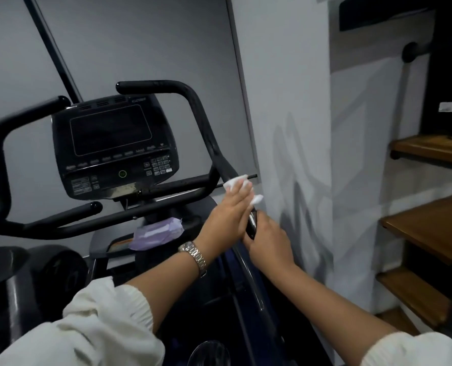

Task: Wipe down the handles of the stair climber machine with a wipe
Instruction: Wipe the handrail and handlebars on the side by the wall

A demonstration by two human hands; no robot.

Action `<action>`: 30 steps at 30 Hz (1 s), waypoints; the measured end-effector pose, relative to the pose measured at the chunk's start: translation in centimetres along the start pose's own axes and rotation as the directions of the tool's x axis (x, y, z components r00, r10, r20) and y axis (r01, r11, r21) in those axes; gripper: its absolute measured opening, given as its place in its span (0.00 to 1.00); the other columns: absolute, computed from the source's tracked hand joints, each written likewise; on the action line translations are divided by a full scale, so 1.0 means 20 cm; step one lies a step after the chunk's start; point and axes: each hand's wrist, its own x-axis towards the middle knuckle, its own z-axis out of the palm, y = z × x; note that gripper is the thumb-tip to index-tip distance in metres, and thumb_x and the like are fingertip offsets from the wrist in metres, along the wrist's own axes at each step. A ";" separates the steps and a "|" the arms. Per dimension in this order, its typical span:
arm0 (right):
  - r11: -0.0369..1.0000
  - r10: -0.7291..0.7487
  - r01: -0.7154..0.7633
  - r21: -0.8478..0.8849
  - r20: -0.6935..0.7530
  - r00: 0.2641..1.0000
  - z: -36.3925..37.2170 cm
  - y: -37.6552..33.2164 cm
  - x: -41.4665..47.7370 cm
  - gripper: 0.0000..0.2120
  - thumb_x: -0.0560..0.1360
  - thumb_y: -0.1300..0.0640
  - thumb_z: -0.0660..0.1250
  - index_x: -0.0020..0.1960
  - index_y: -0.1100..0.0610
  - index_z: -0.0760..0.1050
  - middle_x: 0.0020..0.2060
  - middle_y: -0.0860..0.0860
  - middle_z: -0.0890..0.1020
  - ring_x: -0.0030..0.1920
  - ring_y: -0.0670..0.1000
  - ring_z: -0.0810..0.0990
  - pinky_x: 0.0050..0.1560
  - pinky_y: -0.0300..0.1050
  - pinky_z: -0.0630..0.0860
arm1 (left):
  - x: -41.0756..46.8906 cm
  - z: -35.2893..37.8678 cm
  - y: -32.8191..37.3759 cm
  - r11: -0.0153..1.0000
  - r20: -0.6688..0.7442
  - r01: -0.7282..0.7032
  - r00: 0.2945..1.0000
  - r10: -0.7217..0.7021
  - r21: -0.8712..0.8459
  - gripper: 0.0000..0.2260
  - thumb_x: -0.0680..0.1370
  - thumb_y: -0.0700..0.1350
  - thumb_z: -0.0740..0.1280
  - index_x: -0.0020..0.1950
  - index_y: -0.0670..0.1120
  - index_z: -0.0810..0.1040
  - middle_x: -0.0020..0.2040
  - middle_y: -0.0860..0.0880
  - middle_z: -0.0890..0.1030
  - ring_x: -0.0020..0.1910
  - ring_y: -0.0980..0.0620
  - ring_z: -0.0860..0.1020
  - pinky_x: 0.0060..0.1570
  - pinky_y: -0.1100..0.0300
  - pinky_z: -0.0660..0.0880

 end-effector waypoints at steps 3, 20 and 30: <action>1.000 -0.007 0.008 0.017 -0.021 1.000 0.00 0.00 0.00 0.19 0.76 0.46 0.64 0.62 0.55 0.70 0.50 0.50 0.79 0.50 0.53 0.79 0.41 0.40 0.66 | -0.04 0.01 -0.05 0.998 0.019 -0.058 0.998 0.059 -0.034 0.17 0.80 0.43 0.57 0.65 0.40 0.76 0.69 0.45 0.72 0.73 0.48 0.64 0.73 0.63 0.57; 1.000 -0.019 0.019 0.002 -0.073 0.997 0.04 0.02 0.01 0.16 0.75 0.43 0.65 0.54 0.53 0.71 0.43 0.46 0.78 0.38 0.47 0.74 0.33 0.35 0.65 | 0.16 0.04 -0.08 0.937 -0.121 0.238 0.954 -0.275 -0.254 0.13 0.82 0.40 0.58 0.62 0.41 0.77 0.66 0.47 0.74 0.72 0.55 0.63 0.70 0.70 0.56; 0.997 -0.083 0.083 0.005 -0.037 0.996 0.05 -0.03 0.20 0.15 0.74 0.40 0.62 0.51 0.50 0.70 0.41 0.45 0.75 0.39 0.47 0.76 0.39 0.47 0.77 | 0.25 -0.07 -0.25 0.897 -0.008 0.224 0.969 -0.246 -0.381 0.13 0.82 0.42 0.58 0.61 0.41 0.78 0.53 0.61 0.74 0.58 0.67 0.72 0.61 0.74 0.65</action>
